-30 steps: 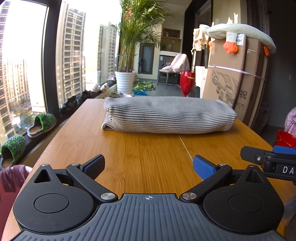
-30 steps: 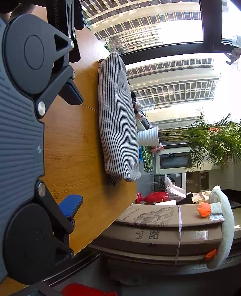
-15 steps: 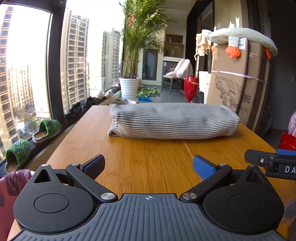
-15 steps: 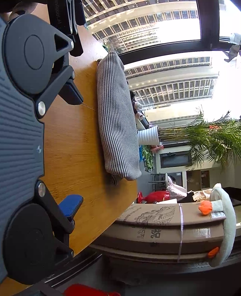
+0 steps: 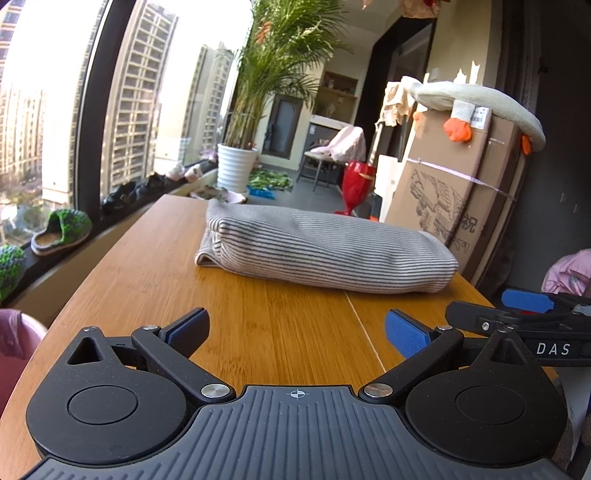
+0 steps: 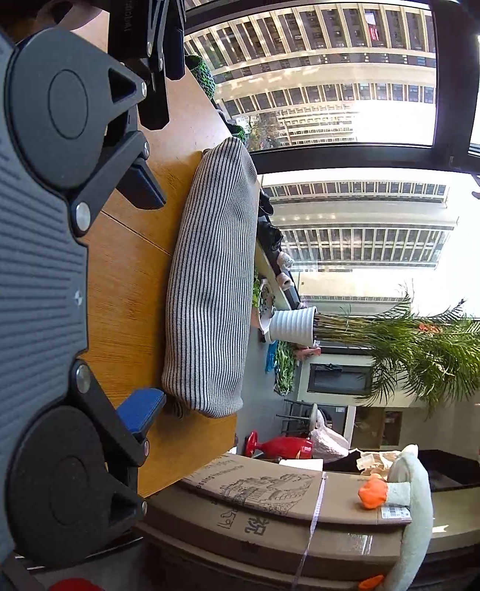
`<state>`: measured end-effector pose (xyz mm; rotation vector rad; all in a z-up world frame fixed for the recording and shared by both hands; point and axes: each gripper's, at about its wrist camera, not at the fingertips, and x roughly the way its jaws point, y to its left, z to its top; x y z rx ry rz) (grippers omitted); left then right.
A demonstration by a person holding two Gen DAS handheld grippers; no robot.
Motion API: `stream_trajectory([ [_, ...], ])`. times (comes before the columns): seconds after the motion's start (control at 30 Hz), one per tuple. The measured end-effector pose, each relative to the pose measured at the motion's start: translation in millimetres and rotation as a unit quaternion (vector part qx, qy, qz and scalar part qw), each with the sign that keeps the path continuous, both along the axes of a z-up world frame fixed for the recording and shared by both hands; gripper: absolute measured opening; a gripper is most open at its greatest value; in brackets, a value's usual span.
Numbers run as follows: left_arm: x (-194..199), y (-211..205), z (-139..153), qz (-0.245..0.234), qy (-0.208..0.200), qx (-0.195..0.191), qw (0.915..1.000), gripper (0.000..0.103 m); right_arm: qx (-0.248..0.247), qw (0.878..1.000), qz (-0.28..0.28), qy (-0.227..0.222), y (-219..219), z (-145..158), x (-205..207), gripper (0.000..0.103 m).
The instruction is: Fold clothes
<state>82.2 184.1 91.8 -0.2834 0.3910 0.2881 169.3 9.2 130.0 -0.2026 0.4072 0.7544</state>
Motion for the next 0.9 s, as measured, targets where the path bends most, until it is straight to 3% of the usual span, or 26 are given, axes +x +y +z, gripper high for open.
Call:
stream_trajectory([
  [0.17,2,-1,3,-0.02,-0.008,0.003,0.9998,0.103,-0.044,0.998,0.018,-0.03,29,13,19,0.103],
  [0.33,10,10,17,-0.047,-0.026,-0.001,0.9986,0.103,-0.055,0.997,0.05,0.014,49,13,34,0.103],
  [0.43,16,17,23,-0.044,-0.038,0.006,0.9983,0.103,-0.066,0.996,0.06,0.015,56,9,36,0.103],
  [0.63,31,28,11,-0.045,-0.03,-0.016,0.9984,0.103,-0.08,0.991,0.087,0.064,67,-6,42,0.103],
  [0.73,34,31,2,-0.036,-0.02,-0.016,0.999,0.103,-0.08,0.993,0.074,0.039,69,-3,48,0.103],
  [0.8,34,33,-1,-0.03,-0.02,-0.017,0.9992,0.103,-0.057,0.996,0.07,0.005,65,7,51,0.103],
  [0.9,35,39,-3,-0.029,-0.019,-0.035,0.9988,0.103,-0.029,0.996,0.08,-0.01,67,20,56,0.103],
])
